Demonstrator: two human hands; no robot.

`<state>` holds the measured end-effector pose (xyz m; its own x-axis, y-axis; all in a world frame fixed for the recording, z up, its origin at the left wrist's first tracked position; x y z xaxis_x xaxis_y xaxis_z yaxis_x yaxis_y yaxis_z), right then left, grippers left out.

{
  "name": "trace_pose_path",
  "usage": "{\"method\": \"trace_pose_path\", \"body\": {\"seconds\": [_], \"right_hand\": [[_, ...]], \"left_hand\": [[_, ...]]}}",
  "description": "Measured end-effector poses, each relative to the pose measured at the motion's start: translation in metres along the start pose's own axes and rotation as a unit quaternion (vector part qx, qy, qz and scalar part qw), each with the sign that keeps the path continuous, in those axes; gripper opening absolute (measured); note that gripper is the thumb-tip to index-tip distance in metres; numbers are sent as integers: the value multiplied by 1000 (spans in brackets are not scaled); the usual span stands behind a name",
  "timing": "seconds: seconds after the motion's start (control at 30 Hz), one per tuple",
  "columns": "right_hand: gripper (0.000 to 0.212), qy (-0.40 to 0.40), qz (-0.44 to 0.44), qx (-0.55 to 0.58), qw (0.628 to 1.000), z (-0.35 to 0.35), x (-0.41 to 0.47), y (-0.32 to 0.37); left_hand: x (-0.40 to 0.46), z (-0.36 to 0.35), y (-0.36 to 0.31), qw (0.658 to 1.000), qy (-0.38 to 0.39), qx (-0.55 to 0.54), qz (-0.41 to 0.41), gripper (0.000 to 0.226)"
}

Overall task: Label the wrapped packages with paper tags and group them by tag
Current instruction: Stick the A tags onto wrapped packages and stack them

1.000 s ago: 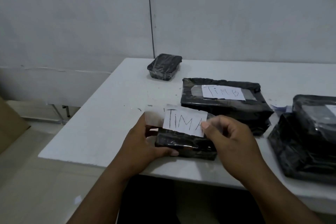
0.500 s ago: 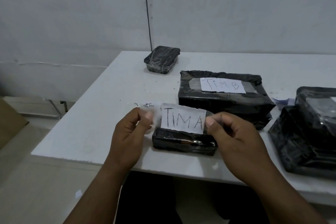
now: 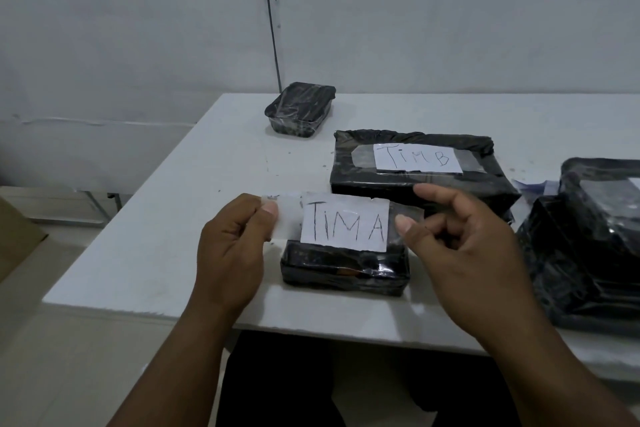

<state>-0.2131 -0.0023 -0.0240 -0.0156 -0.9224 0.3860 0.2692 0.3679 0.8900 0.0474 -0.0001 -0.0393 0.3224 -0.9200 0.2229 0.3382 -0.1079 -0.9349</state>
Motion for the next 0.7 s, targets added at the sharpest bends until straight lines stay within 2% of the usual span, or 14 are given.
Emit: {"method": "trace_pose_path", "body": {"seconds": [0.13,0.27,0.7], "right_hand": [[27,9,-8,-5,1000,-1,0,-8],[27,11,-21,-12,1000,1,1,-15],[31,31,-33,-53,998,2,1,-18]], "left_hand": [[1,-7,7,999,10,-20,36,39],[3,-11,17,997,25,-20,67,39],[3,-11,23,997,37,-10,74,39]]}}
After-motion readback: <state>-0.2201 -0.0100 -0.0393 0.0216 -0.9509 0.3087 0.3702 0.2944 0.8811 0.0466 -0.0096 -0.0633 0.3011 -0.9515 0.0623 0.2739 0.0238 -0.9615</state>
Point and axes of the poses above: each hand's wrist, its own x-axis towards the middle knuckle, its own z-axis out of the back of the hand, y = z × x, the point moved 5 cm from there along x, towards the middle knuckle, and after that the axes turned 14 degrees about z, right-handed, at the moved point
